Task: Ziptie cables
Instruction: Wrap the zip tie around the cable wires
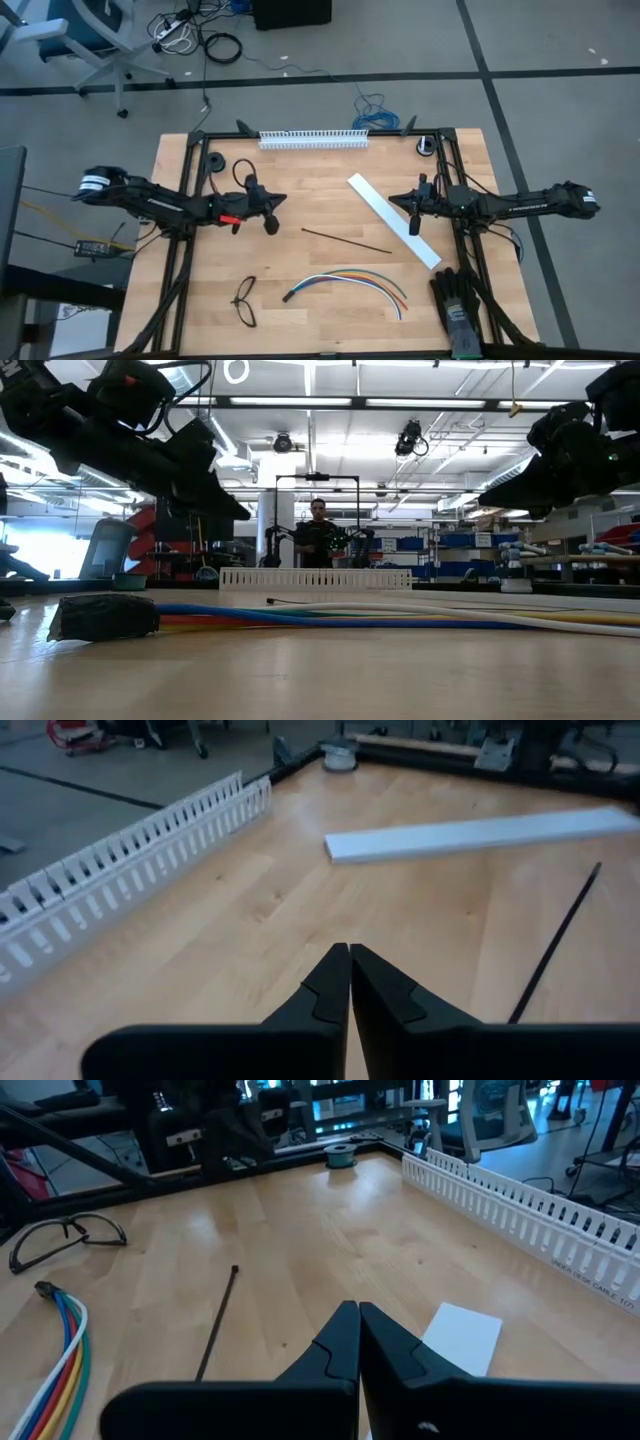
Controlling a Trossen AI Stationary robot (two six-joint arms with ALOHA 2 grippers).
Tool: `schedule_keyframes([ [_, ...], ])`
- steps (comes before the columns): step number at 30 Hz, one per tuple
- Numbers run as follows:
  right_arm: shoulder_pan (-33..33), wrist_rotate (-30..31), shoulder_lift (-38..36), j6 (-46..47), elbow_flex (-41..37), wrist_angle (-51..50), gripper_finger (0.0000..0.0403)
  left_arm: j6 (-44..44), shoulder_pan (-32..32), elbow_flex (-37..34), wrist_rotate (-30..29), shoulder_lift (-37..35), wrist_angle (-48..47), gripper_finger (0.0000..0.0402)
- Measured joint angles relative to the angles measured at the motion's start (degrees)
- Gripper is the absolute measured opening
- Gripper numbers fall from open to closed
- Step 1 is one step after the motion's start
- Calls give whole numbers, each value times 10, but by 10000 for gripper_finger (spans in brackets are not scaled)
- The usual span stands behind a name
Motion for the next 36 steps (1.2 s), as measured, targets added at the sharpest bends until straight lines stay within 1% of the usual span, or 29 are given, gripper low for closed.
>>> schedule_keyframes([
  [3, 0, 0, 0, 0, 0, 18, 0, -7, 0, 0, 1, 19, 9, 39],
  [8, 0, 1, 0, 12, 0, 78, 0, -33, 0, 0, 5, 48, 56, 55],
  [11, 3, 0, 12, 29, 4, 67, 0, -20, 0, 0, 44, 62, 75, 56],
  [14, 8, -1, 43, 32, 12, 62, 0, -6, 0, 0, 71, 73, 79, 56],
  [21, 9, 0, 154, 56, 56, 62, 0, 28, 0, 1, 90, 81, 79, 55],
  [25, 8, 0, 237, 41, 90, 62, 0, 44, 0, 27, 93, 81, 52, 55],
  [29, 0, 0, 301, 24, 119, 64, 0, 83, 0, 82, 96, 81, -39, 60],
  [31, -4, 0, 322, 22, 128, 67, 0, 108, 0, 109, 96, 83, -79, 66],
  [33, -7, 0, 334, 17, 134, 77, 0, 138, 0, 124, 96, 83, -98, 72],
  [35, -9, 0, 337, 11, 134, 89, 0, 155, 0, 132, 96, 83, -94, 78],
  [36, -10, 0, 337, 10, 134, 91, 0, 139, 0, 133, 96, 83, -83, 80],
])
